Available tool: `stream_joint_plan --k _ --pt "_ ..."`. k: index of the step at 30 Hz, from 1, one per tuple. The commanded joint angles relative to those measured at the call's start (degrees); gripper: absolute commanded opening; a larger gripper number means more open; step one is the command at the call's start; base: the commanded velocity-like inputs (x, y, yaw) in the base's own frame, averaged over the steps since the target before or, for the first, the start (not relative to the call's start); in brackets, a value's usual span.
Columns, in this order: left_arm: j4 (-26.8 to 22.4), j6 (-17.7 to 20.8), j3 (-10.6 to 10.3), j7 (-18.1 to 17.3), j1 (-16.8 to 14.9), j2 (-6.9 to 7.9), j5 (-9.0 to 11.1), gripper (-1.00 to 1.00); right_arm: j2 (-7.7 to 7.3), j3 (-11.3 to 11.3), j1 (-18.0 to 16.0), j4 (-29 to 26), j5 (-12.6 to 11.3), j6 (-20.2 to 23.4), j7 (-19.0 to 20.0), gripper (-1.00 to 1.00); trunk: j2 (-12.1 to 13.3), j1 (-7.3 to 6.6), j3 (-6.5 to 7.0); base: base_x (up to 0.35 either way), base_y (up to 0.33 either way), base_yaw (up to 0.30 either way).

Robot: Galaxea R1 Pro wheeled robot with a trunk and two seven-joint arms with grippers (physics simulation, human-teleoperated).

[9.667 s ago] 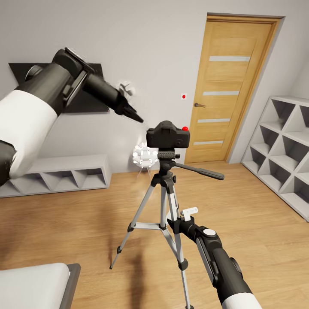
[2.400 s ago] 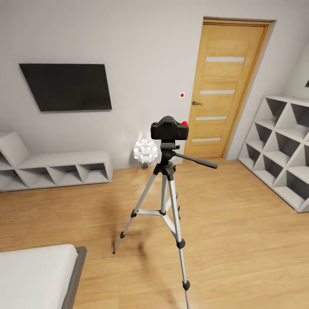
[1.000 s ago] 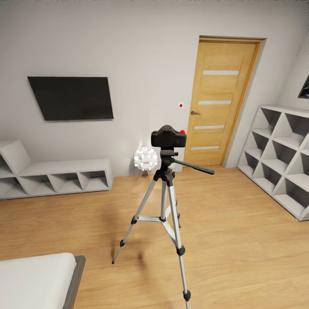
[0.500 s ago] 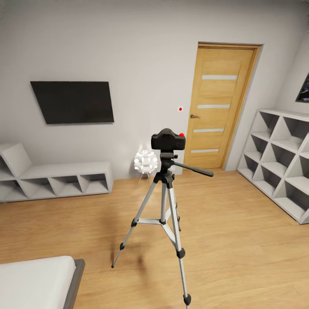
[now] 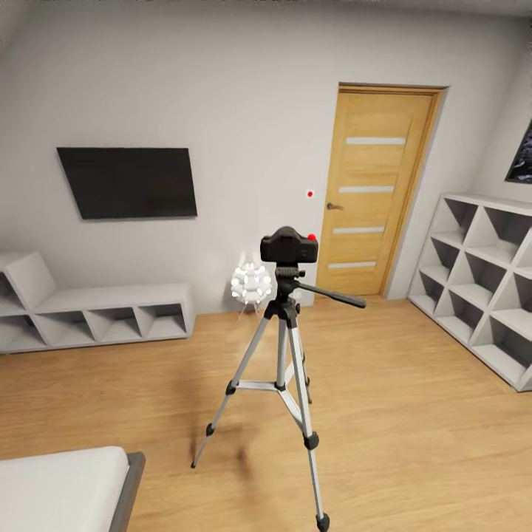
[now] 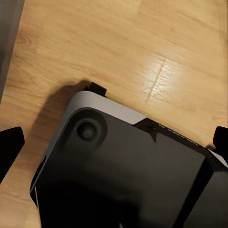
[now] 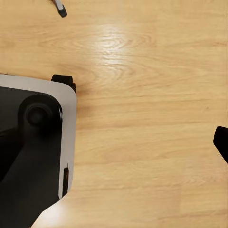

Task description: Attach the digital camera to the camera tripod in the bedroom.

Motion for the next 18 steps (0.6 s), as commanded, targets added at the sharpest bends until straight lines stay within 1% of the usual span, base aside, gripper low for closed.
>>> stream_joint_plan --k 1,10,16,18 --pt "0.0 -0.1 -0.5 0.2 0.0 0.03 0.4 1.0 -0.02 0.1 -0.1 0.2 0.4 -0.4 0.0 1.0 -0.1 0.04 -0.03 0.0 0.0 0.0" --pt "0.2 0.0 -0.6 0.2 0.0 0.12 0.4 1.0 0.0 0.1 -0.1 0.2 0.5 -0.3 0.0 1.0 -0.1 0.04 0.79 0.0 0.0 0.0" --pt "0.1 0.0 -0.5 0.2 0.0 0.1 0.3 1.0 0.89 0.1 -0.1 0.2 0.5 -0.3 0.0 1.0 -0.1 0.04 1.34 0.0 0.0 0.0" --pt "0.1 0.0 -0.5 0.2 0.0 0.1 0.3 1.0 0.97 0.1 -0.1 0.2 0.5 -0.3 -0.1 1.0 -0.1 0.04 1.52 0.0 0.0 0.0"
